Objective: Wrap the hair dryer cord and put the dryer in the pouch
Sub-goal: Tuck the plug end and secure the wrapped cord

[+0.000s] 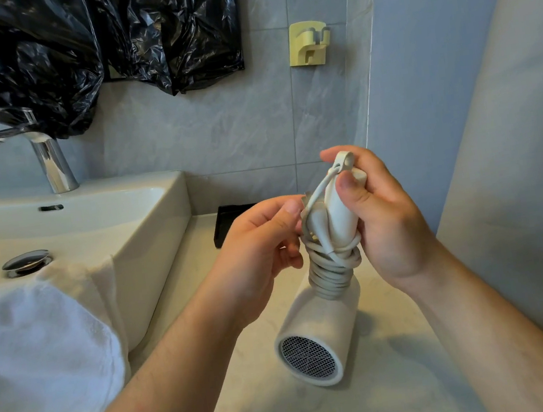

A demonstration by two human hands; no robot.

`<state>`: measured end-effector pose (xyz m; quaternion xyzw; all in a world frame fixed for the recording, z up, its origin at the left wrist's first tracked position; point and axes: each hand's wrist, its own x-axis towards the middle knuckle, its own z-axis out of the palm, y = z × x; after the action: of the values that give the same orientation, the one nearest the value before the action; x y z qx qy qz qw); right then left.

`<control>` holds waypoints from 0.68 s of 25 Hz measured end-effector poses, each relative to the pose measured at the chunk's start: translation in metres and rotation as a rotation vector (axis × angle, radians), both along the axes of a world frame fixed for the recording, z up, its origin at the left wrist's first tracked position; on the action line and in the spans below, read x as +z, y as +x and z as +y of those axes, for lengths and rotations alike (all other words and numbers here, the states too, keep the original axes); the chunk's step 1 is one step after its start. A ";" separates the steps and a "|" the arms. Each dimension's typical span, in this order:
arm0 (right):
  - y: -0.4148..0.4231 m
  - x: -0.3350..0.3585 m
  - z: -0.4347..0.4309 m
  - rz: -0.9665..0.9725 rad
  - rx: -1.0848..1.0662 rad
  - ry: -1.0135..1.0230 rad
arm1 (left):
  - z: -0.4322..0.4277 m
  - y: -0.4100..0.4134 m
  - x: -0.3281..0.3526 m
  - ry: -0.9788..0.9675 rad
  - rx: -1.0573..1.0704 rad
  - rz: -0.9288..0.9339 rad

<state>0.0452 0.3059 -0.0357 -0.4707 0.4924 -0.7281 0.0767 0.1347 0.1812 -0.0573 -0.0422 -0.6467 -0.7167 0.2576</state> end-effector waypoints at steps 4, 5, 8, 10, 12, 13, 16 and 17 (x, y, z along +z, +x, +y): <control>-0.004 -0.004 -0.002 -0.086 0.088 -0.004 | -0.002 0.003 0.003 -0.013 -0.054 -0.017; -0.005 -0.005 -0.003 -0.105 0.105 -0.008 | -0.001 0.003 0.003 -0.011 -0.053 -0.019; -0.008 -0.008 -0.004 -0.091 0.137 0.027 | 0.001 0.003 0.004 0.037 -0.089 -0.011; -0.011 -0.006 0.000 -0.011 0.182 0.127 | 0.000 0.003 0.004 0.078 -0.108 0.001; -0.014 -0.003 0.007 0.071 0.276 0.230 | -0.002 0.003 0.003 0.126 -0.110 0.004; -0.015 -0.002 0.010 0.096 0.321 0.265 | -0.003 0.002 0.003 0.149 -0.107 0.001; -0.022 -0.003 0.014 0.115 0.347 0.305 | -0.003 -0.001 -0.001 0.232 -0.078 -0.018; -0.025 -0.004 0.013 0.109 0.337 0.291 | -0.004 -0.003 -0.003 0.254 -0.079 -0.027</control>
<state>0.0205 0.3190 -0.0396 -0.5688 0.5100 -0.6000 0.2374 0.1321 0.1771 -0.0599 -0.0254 -0.5521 -0.8028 0.2237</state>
